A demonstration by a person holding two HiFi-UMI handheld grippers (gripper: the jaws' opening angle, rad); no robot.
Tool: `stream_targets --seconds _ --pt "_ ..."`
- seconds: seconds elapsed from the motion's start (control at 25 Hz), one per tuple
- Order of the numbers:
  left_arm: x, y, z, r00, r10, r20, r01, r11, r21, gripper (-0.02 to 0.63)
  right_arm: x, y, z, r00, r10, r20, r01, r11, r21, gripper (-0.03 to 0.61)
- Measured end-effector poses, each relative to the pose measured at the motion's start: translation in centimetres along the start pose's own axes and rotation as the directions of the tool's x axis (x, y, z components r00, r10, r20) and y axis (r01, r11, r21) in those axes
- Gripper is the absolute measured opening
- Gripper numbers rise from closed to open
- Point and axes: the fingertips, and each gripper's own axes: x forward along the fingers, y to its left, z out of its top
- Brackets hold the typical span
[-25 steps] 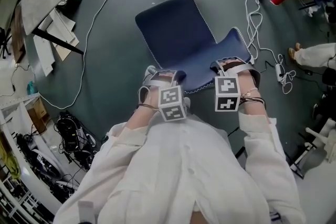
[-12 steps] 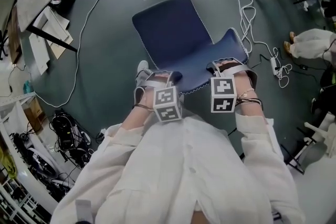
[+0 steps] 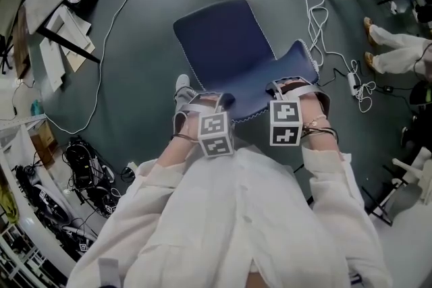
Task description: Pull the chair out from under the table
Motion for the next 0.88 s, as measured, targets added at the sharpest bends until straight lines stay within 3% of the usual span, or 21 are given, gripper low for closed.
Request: stream_targets --seconds 0.48,0.68,0.88 --pt "0.1 -1.7 0.4 1.0 0.002 -0.006 -0.002 1.0 -0.006 0.224 -0.1 1.8 -0.1 1.0 0.019 0.007 -0.019 1.0 0.009 0.129" --pt "0.2 -2.1 0.4 1.0 -0.008 0.002 0.008 0.999 0.04 0.227 -0.1 1.9 0.0 1.0 -0.003 -0.004 0.003 1.0 0.006 0.138" --pt "-0.2 -2.5 0.1 0.998 -0.06 0.012 0.059 0.995 0.076 0.235 -0.4 1.9 0.0 0.999 -0.035 -0.003 0.035 0.999 0.037 0.203"
